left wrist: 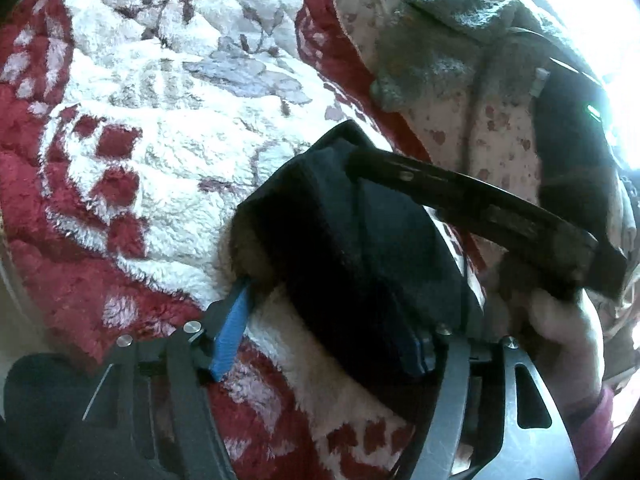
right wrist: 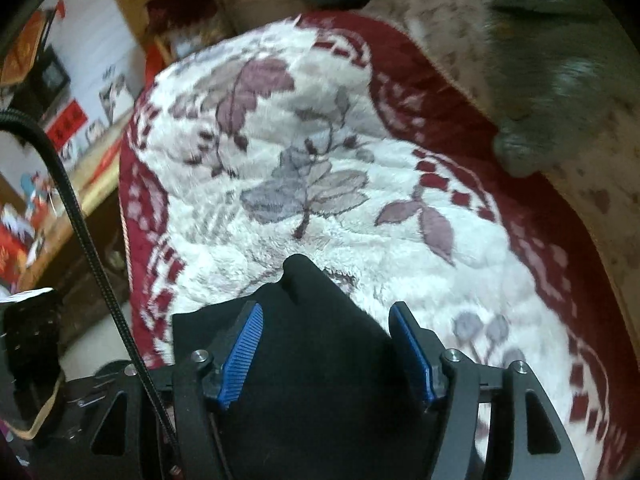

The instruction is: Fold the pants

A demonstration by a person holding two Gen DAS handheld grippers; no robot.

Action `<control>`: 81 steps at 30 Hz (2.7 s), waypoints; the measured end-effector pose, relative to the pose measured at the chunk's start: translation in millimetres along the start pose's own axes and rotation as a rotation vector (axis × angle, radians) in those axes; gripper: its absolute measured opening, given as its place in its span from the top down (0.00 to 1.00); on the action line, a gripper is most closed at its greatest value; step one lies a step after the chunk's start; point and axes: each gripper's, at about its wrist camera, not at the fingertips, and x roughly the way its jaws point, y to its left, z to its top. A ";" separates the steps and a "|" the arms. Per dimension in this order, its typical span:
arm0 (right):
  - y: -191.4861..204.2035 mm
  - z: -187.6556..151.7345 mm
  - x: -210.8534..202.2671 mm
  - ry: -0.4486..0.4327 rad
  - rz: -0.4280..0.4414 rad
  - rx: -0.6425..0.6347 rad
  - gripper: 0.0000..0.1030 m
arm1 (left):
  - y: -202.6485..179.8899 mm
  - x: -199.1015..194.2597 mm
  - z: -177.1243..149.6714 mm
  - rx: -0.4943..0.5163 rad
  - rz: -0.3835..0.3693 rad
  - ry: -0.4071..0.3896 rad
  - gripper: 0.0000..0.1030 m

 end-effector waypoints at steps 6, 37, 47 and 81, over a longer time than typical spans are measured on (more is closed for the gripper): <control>-0.7 8.6 25.0 0.050 0.055 -0.017 0.41 | -4.9 3.6 -4.0 0.045 0.009 -0.037 0.31; -17.1 -48.4 -148.2 -0.426 0.165 0.213 0.82 | -98.2 -70.9 -24.5 0.332 -0.102 -0.205 0.84; -57.0 -122.8 -234.4 -0.553 0.132 0.331 0.82 | -182.3 -82.2 -72.5 0.542 -0.207 -0.184 0.84; -151.5 -408.7 -299.3 -0.637 -0.036 0.939 0.54 | -283.8 -19.8 -213.3 0.888 -0.343 0.178 0.59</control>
